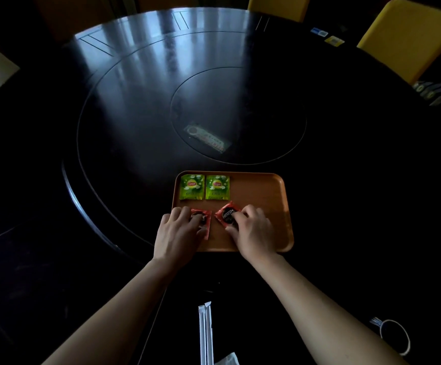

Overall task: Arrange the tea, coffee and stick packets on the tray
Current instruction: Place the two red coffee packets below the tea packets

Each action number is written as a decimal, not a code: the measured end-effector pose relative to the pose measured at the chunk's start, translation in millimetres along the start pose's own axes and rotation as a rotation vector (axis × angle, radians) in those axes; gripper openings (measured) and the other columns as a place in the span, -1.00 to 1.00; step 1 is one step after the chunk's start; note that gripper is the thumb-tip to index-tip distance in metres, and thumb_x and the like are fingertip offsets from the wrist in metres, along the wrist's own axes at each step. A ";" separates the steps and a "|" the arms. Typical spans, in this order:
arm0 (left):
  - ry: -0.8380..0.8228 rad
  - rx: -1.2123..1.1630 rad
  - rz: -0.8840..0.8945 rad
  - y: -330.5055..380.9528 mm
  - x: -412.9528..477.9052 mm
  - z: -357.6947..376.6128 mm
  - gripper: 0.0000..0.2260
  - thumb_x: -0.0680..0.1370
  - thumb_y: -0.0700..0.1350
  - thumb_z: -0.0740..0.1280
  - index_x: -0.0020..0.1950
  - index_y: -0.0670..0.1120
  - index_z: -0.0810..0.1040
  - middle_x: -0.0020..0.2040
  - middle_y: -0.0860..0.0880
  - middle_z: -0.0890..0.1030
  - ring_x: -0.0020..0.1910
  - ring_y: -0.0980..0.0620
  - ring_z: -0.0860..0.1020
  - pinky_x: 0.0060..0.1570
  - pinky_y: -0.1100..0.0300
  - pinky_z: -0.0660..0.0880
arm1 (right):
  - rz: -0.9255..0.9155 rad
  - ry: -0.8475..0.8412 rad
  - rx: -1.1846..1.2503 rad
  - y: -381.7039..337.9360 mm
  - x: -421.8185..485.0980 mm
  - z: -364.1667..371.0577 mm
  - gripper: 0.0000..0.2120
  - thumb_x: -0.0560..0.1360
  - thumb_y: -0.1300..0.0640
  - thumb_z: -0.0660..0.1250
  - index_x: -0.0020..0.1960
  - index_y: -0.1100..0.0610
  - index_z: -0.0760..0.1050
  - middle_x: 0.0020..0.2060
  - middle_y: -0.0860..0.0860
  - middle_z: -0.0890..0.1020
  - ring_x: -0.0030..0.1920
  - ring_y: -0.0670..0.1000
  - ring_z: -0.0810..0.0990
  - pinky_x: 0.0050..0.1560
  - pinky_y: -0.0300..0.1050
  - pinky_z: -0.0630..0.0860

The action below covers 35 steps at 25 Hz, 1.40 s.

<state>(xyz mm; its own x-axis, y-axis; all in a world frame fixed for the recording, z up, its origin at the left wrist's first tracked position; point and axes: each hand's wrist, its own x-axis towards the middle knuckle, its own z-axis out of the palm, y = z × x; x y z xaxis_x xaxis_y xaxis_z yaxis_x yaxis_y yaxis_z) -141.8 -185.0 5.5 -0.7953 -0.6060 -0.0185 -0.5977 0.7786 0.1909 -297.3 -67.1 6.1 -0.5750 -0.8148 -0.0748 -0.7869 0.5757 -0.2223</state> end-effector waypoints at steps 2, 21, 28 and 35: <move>0.026 -0.075 0.061 -6.6 -7.0 1.4 -0.77 0.53 0.06 0.38 0.13 0.01 0.62 0.14 -0.07 0.60 0.20 -0.14 0.53 0.10 -0.05 0.49 | -0.012 -0.010 0.048 6.0 -0.9 0.7 -0.68 0.50 0.12 0.36 0.25 0.03 0.52 0.13 0.01 0.54 0.10 0.11 0.46 0.02 0.00 0.46; 0.026 -0.050 0.094 -33.1 3.3 15.2 -0.81 0.52 0.01 0.38 0.10 0.00 0.62 0.08 -0.08 0.60 0.08 -0.12 0.61 0.39 -0.17 0.33 | -0.012 0.051 0.165 -30.8 0.7 21.7 -0.74 0.44 0.09 0.43 0.09 0.17 0.60 0.13 0.08 0.55 0.14 0.13 0.45 0.12 0.03 0.43; -0.019 -0.058 0.092 -36.0 3.1 8.9 -0.74 0.50 -0.02 0.43 0.18 0.00 0.61 0.21 -0.13 0.58 0.21 -0.18 0.57 0.34 -0.16 0.39 | 0.027 0.106 0.224 -37.3 3.3 23.0 -0.72 0.42 0.15 0.46 0.11 0.20 0.61 0.10 0.11 0.58 0.10 0.15 0.48 0.09 0.01 0.48; -0.062 -0.062 0.097 -33.5 1.6 9.4 -0.62 0.47 0.00 0.45 0.28 0.02 0.58 0.31 -0.18 0.56 0.29 -0.22 0.52 0.30 -0.12 0.43 | 0.026 0.104 0.201 -30.7 3.8 23.2 -0.71 0.43 0.15 0.45 0.13 0.18 0.61 0.08 0.10 0.59 0.08 0.16 0.49 0.09 0.06 0.48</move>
<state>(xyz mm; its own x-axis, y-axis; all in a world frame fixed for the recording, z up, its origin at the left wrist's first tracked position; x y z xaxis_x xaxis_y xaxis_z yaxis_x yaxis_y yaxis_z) -124.0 -210.5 -10.2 -0.8552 -0.5152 -0.0569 -0.5114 0.8206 0.2551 -270.1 -89.5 -10.0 -0.6229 -0.7822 0.0156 -0.7168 0.5626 -0.4119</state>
